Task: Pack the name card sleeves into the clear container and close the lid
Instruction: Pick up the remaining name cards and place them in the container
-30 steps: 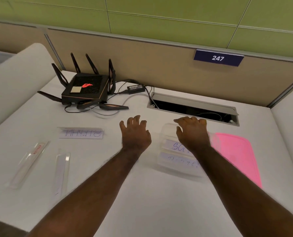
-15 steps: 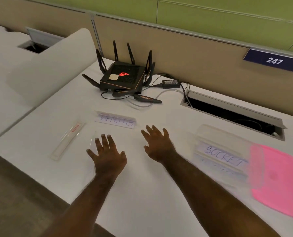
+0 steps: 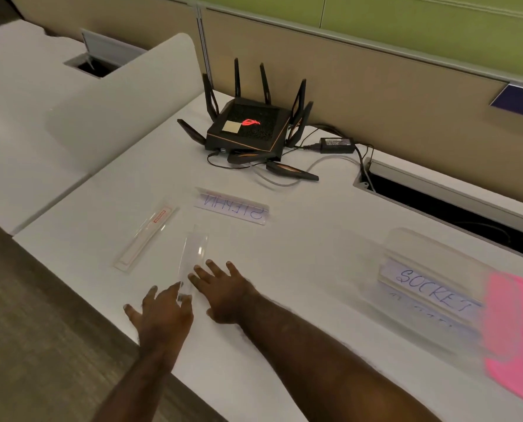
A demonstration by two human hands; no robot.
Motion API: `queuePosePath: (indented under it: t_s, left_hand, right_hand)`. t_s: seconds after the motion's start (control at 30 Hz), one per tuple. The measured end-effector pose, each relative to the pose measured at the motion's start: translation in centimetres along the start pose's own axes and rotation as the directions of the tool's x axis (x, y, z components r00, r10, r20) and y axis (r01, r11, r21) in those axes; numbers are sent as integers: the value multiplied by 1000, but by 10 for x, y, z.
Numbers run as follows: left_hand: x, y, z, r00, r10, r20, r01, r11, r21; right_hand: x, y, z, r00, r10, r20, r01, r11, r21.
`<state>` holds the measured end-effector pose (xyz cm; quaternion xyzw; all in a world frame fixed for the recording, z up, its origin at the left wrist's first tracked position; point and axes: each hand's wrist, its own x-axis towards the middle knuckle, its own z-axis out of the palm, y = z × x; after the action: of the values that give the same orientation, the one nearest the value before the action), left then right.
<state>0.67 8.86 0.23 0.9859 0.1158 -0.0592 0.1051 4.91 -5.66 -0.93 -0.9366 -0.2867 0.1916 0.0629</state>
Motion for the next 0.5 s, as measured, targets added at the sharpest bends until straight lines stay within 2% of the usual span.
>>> queuePosePath:
  t_s: [0.1, 0.27, 0.37, 0.5]
  left_hand:
    - [5, 0, -4, 998, -58, 2, 58, 993, -105]
    - [13, 4, -20, 997, -64, 40, 72, 966, -246]
    - [15, 14, -37, 997, 2, 73, 26, 928, -372]
    - [18, 31, -59, 984, 97, 150, 4, 827, -562]
  right_hand:
    - [2, -1, -4, 1000, 6, -10, -6, 1000, -4]
    - [-1, 12, -12, 994, 46, -99, -44, 999, 24]
    - [-7, 30, -20, 981, 88, -172, -84, 996, 32]
    - [-18, 56, -35, 959, 156, -236, -153, 988, 32]
